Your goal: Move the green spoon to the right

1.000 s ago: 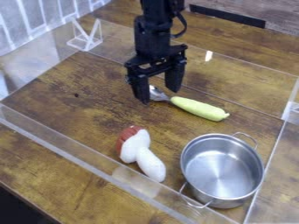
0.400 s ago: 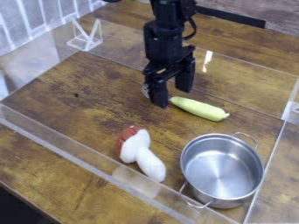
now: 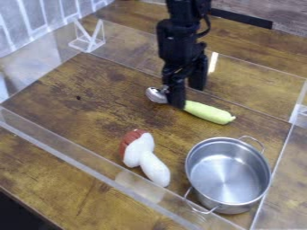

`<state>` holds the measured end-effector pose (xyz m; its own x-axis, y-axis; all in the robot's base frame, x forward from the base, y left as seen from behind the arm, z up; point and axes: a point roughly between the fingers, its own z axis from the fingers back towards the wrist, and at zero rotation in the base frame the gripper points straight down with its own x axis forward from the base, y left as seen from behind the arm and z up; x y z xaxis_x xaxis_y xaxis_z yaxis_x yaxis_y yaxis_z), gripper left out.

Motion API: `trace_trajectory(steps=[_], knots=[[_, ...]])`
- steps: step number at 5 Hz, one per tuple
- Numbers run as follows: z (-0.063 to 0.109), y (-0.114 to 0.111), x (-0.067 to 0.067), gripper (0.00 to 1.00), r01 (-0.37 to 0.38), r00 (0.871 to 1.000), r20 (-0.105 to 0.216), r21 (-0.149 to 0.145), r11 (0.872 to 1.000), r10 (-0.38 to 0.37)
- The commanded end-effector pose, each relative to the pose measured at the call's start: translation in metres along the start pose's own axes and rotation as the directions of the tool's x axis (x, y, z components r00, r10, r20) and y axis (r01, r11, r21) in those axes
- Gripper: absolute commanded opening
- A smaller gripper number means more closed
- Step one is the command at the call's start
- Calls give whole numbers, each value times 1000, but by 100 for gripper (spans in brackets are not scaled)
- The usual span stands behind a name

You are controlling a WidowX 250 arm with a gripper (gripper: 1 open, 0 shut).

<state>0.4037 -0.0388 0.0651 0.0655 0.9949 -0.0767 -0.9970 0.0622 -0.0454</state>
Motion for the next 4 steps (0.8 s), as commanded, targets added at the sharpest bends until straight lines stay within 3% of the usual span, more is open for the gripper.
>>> trace_trajectory(steps=[1,3,4], knots=[[18,-14,-15,100,-9,1000,4,-57,998,10],[-7,-18,-58,100,-79,996,23,-69,994,81],[-3,-33,-52,0,-37,999,30,-79,996,39]])
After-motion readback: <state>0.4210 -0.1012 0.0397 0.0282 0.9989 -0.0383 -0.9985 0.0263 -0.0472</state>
